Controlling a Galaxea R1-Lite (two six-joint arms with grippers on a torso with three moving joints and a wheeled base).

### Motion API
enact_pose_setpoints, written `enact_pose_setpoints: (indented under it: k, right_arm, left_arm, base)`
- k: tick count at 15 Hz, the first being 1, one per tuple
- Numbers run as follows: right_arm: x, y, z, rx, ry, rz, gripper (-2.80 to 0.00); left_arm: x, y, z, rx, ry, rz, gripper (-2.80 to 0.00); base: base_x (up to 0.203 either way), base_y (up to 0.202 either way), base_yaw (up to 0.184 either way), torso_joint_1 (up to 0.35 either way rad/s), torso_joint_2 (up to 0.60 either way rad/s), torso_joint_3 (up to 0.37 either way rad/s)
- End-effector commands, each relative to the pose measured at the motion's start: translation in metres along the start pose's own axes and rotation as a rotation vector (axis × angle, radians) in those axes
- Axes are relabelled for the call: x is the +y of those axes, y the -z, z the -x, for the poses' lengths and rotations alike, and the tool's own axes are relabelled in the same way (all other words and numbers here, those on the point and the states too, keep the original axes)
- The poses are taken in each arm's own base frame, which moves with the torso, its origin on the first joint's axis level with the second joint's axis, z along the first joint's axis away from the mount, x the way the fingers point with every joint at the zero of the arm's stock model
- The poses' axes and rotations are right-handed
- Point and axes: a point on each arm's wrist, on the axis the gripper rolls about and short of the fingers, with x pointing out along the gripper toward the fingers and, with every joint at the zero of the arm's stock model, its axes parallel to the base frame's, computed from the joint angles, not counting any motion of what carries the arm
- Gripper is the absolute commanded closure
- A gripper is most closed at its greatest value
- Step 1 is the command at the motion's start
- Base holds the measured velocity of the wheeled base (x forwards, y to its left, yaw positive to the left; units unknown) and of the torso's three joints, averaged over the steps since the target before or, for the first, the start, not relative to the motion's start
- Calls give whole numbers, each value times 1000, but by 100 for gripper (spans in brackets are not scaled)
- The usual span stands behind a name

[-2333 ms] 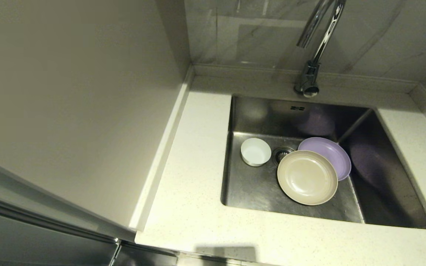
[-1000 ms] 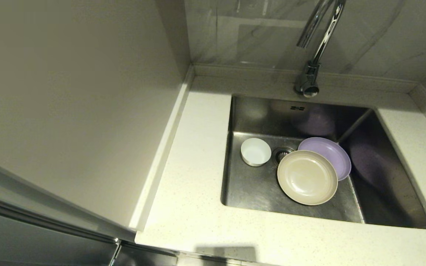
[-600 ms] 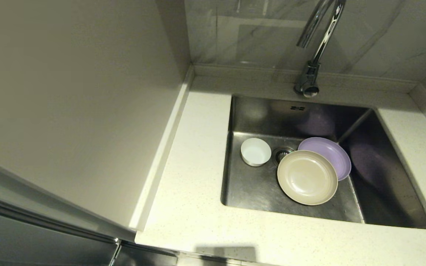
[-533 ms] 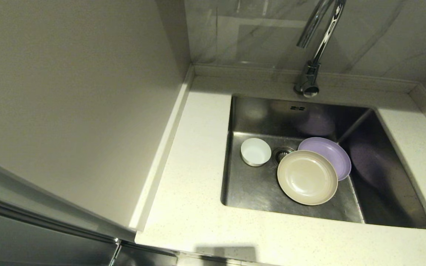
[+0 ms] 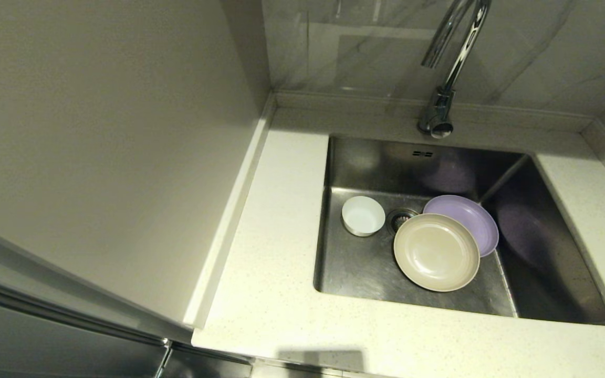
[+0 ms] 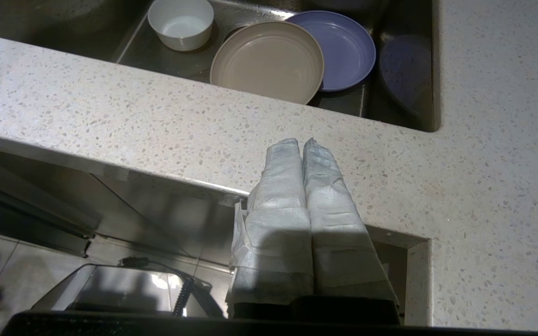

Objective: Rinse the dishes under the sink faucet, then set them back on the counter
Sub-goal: Turn on the faucet

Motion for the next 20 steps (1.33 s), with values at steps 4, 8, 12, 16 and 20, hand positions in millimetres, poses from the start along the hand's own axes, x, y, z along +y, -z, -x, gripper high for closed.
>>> enact_pose_setpoints:
  k: [4,8,12,16,20]
  right_arm:
    - [0,0,0,1,-1,0,0]
    - [0,0,0,1,-1,0,0]
    - [0,0,0,1,-2,0,0]
    - [0,0,0,1,-1,0,0]
    - [0,0,0,1,-1,0,0]
  left_arm:
    - [0,0,0,-2,0,1,0]
    - [0,0,0,-2,0,1,0]
    - [0,0,0,-2,0,1,0]
    - [0,0,0,-2,0,1,0]
    - [0,0,0,-2,0,1,0]
  base:
    - [0,0,0,0,0,0]
    - [0,0,0,0,0,0]
    - [0,0,0,0,0,0]
    - [0,0,0,0,0,0]
    - [0,0,0,0,0,0]
